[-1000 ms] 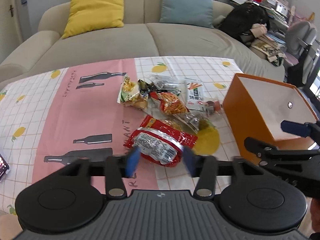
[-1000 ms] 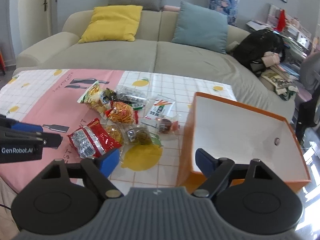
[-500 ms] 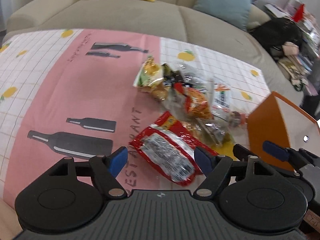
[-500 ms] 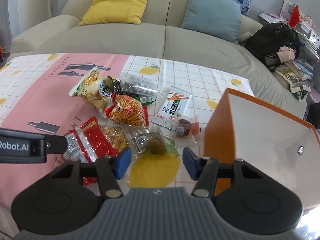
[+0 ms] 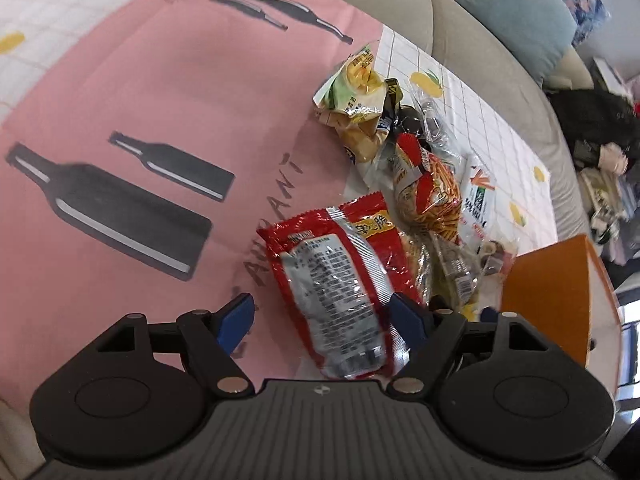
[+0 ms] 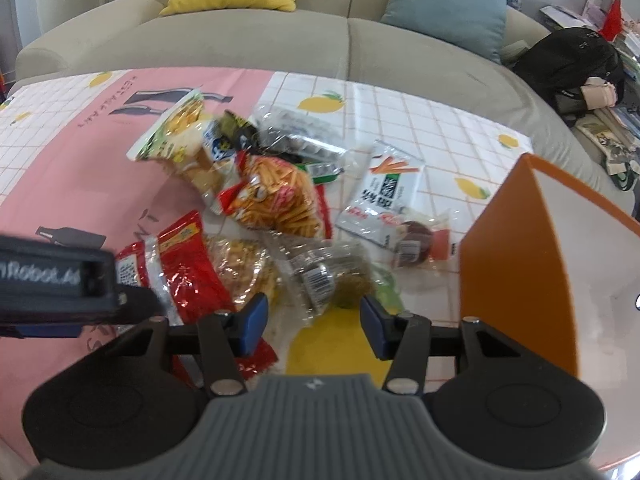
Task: Organize snacks
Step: 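Grasp the red spicy-strip packs with the left tool while the right tool grasps the clear cracker bag, then carry both held packets over the orange box with both tools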
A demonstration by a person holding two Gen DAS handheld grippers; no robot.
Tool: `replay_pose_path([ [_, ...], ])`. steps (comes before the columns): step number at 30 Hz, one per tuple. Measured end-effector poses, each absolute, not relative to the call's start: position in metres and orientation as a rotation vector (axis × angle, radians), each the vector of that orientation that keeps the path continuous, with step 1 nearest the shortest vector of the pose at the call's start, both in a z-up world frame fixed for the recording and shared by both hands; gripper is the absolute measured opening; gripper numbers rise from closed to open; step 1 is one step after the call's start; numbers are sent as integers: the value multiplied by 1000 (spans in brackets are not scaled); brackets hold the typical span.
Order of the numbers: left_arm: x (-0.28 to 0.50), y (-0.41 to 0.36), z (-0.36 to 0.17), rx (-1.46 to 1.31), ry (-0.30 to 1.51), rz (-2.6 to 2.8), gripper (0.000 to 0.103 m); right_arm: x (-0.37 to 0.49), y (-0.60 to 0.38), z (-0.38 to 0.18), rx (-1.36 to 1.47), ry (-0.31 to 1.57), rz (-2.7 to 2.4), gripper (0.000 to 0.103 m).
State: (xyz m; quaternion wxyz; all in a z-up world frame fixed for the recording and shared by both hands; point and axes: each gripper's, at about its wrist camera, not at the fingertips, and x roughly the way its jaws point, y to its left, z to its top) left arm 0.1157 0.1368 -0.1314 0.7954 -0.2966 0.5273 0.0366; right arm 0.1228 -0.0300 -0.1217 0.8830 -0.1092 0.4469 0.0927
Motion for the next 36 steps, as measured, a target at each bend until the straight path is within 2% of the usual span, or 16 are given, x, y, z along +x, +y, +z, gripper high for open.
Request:
replay_pose_path([
  [7,129,130,-143,-675,1158,37,92,121,-23,-126,-213,946,231,49],
  [12,127,130,-138,-645,1125,16,75,121,-23,-125,-213,945,234,49],
  [15,124,133,-133,-625,1110,12,69,121,-23,-125,-209,945,235,49],
  [23,113,144,-113,-525,1047,13,62,117,-24,-120,-171,940,253,51],
  [24,113,145,-109,-490,1044,23,60,117,-24,-118,-164,936,258,52],
  [26,114,148,-104,-402,1056,55,59,116,-23,-116,-144,931,270,58],
  [28,114,154,-102,-358,1062,71,59,116,-21,-114,-119,936,286,59],
  [34,112,171,-110,-334,1088,127,59,120,-9,-121,-86,978,320,72],
  [36,111,173,-112,-335,1092,134,59,123,-3,-126,-84,1002,318,80],
])
